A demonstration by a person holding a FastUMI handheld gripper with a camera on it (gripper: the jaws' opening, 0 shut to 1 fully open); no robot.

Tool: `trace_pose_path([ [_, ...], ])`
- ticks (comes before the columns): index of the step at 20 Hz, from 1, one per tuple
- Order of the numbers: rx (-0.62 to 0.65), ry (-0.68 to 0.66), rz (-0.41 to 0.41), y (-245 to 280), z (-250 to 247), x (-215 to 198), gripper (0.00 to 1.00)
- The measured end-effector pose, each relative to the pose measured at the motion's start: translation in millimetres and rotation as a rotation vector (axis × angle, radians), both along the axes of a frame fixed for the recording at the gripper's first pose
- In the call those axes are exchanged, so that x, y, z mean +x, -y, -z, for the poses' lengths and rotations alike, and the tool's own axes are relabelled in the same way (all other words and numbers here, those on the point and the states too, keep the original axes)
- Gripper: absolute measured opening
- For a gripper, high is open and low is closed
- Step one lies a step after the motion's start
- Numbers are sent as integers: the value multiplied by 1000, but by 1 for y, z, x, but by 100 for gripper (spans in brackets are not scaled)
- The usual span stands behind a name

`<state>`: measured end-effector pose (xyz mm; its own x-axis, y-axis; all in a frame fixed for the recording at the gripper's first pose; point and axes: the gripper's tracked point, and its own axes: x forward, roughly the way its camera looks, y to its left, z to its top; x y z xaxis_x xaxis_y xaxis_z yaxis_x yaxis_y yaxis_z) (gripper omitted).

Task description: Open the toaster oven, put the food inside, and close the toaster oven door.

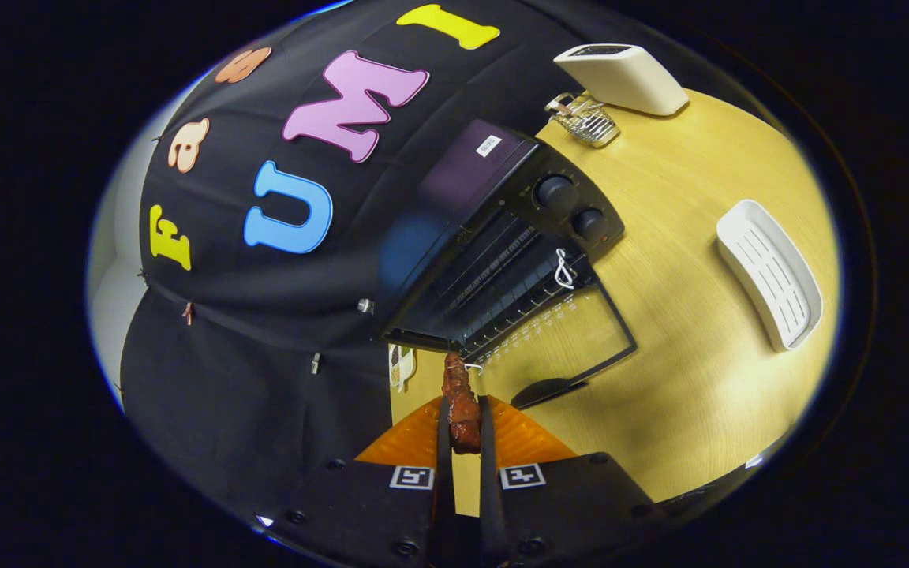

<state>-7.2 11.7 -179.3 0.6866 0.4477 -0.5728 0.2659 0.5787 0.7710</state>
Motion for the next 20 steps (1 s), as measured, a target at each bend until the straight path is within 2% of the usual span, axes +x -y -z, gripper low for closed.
trace_pose_path([
  [4, 16, -12, 30, -5, 15, 22, 16],
  [10, 20, 65, 128, -1, 39, 73, 16],
  [20, -34, 185, 250, -1, 78, 134, 16],
])
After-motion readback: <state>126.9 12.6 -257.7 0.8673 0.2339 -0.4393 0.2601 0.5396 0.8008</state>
